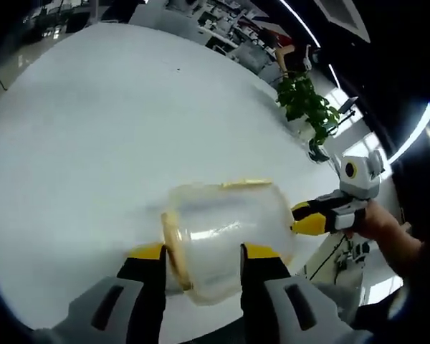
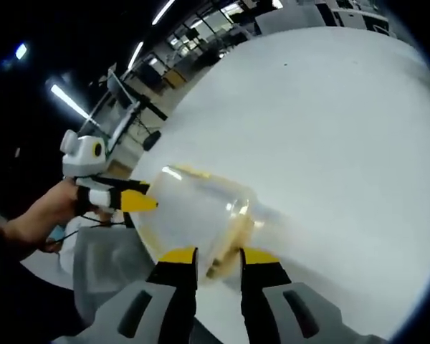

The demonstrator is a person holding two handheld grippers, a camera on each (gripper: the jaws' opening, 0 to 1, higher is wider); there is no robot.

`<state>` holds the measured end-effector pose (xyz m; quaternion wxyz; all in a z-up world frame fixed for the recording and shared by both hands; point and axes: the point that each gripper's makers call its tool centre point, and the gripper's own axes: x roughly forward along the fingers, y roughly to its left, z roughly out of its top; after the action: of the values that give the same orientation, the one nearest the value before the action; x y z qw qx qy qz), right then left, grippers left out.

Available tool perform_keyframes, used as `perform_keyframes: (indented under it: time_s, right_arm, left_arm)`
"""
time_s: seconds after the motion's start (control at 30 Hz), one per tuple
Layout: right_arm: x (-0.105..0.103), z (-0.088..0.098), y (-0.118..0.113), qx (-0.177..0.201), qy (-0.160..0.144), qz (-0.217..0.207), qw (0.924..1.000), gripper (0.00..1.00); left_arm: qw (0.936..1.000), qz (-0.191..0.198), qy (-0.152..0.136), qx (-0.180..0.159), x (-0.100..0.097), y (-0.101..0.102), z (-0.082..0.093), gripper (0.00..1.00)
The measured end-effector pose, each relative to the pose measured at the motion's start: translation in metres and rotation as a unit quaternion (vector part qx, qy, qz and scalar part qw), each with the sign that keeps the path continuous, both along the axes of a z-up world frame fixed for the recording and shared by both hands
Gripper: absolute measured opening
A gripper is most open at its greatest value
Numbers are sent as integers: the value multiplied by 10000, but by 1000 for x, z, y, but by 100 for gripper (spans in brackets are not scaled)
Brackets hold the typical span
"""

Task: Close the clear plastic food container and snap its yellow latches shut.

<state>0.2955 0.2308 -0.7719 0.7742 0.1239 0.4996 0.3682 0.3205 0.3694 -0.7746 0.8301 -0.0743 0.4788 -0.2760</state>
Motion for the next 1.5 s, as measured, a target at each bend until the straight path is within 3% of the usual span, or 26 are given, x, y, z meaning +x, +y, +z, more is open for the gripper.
perform_keyframes:
  time_s: [0.03, 0.07, 0.2, 0.3, 0.43, 0.5, 0.6, 0.73, 0.87, 1.17, 1.27, 1.4, 1.5]
  right_arm:
    - [0, 0, 1, -1, 10, -1, 10000, 21]
    - [-1, 0, 2, -10, 3, 32, 10000, 21]
    - [-2, 0, 6, -79, -30, 185, 9998, 21]
    - [5, 3, 2, -385, -393, 461, 9974, 19]
    - [8, 15, 4, -427, -539, 607, 9958, 19]
    - [13, 22, 4, -371, -690, 607, 9951, 20]
    - [18, 30, 7, -226, -683, 538, 9960, 20]
    - [21, 36, 15, -139, -733, 600, 9954, 20]
    - [23, 42, 26, -54, -784, 716, 9943, 20]
    - [20, 40, 46, -254, -971, 1176, 9880, 20]
    - [21, 40, 50, -330, -1142, 1346, 9837, 25]
    - [22, 39, 53, -474, -1309, 1562, 9779, 25]
    - [22, 38, 56, -508, -1364, 1683, 9749, 25]
  left_arm:
    - [9995, -53, -116, 288, 1, 8, 5, 38]
    - [9991, -134, -182, 362, 2, 9, 7, 38]
    - [9982, -240, -421, 363, 9, 9, 23, 40]
    - [9956, -522, -643, 439, 8, 4, 31, 40]
    - [9903, -962, -949, 325, 4, -12, 41, 40]
    - [9926, -886, -820, 89, 0, -19, 44, 40]
    - [9907, -1007, -917, 52, -1, -25, 47, 40]
    - [9838, -1464, -1015, 179, -4, -30, 44, 39]
    - [9781, -1734, -1147, 61, -4, -39, 50, 36]
    - [9705, -2096, -1174, 198, -2, -41, 44, 36]
    - [9669, -2258, -1165, 231, -4, -42, 43, 36]
    - [9610, -2441, -1260, 332, -3, -42, 43, 36]
    - [9487, -2792, -1406, 470, -4, -45, 42, 35]
